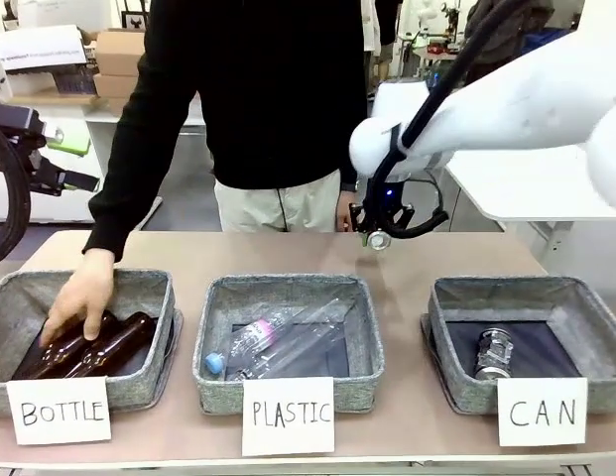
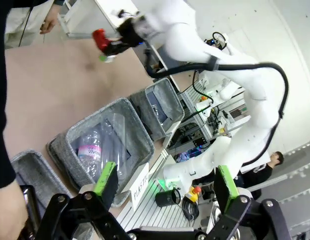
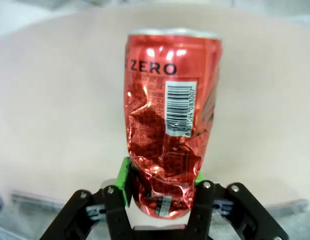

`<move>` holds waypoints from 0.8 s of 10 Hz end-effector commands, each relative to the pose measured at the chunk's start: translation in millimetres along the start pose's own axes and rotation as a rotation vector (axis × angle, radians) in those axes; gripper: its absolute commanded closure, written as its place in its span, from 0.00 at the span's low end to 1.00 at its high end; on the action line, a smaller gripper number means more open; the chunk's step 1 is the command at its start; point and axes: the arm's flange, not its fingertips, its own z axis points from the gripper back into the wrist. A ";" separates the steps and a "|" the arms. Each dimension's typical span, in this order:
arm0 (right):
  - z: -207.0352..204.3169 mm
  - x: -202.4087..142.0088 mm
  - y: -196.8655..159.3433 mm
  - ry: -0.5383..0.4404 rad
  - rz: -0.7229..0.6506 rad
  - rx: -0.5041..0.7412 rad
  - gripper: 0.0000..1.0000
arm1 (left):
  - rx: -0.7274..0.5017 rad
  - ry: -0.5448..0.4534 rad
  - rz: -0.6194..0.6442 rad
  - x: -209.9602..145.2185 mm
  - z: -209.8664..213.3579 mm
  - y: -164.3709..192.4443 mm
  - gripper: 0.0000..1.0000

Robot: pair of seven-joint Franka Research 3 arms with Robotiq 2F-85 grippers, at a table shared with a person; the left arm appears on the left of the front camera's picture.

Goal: Sort the can waste into the basket.
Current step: Pick up the can waste from the table and place it in the right Fabric basket.

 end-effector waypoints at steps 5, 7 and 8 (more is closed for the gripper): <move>83.9 -244.9 -167.0 0.113 0.280 0.267 1.00 | -0.011 -0.012 0.011 1.2 1.0 -2.5 0.00; 61.3 -271.6 -180.2 0.139 0.232 0.331 1.00 | -0.011 -0.012 0.011 1.2 1.0 -2.5 0.00; 49.3 -278.5 -181.5 0.139 0.224 0.363 1.00 | -0.011 -0.012 0.011 1.2 1.0 -2.5 0.00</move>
